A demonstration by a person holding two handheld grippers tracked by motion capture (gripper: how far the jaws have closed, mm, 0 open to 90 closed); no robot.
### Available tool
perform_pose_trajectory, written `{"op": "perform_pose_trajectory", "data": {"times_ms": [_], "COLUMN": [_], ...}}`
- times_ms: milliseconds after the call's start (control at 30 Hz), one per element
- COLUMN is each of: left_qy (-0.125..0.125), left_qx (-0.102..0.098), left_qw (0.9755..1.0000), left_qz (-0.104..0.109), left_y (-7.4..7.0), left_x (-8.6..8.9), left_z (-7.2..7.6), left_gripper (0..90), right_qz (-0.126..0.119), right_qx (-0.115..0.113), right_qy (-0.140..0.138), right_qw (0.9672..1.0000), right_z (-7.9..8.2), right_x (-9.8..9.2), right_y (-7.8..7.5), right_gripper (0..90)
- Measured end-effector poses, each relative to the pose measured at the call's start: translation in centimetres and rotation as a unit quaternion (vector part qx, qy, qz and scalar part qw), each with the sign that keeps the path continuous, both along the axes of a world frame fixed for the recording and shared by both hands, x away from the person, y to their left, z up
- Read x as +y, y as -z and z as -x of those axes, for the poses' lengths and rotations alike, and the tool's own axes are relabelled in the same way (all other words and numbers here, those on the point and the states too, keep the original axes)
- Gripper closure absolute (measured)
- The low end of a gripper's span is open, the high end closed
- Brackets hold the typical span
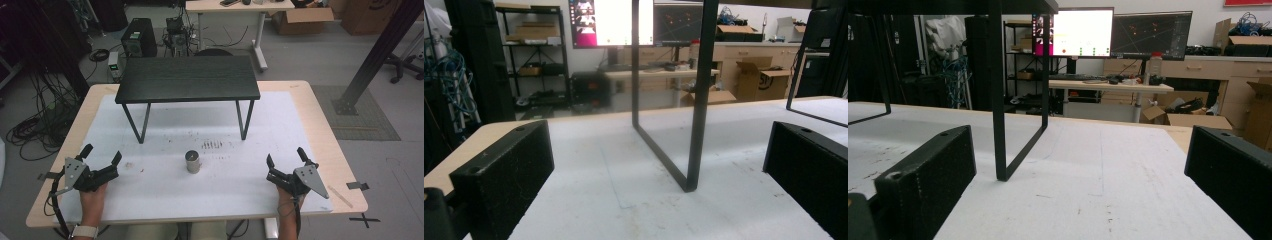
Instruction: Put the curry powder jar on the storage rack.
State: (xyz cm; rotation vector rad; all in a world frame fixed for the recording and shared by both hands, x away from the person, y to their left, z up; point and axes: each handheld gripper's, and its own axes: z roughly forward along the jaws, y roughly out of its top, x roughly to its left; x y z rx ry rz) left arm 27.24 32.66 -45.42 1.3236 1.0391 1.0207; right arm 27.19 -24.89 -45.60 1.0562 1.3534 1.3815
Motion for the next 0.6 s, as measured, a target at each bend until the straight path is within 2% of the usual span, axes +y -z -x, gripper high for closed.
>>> {"op": "perform_pose_trajectory", "data": {"times_ms": [600], "left_qy": [0.0], "left_qx": [-0.001], "left_qw": [1.0], "left_qz": [-0.001], "left_y": [0.0], "left_x": [-0.01], "left_z": [0.02], "left_gripper": [0.2], "right_qz": [0.003], "right_qx": [-0.004], "right_qy": [-0.003], "right_qw": [1.0], "right_z": [0.07], "right_x": [0.03], "right_y": [0.01], "right_gripper": [0.0]}}
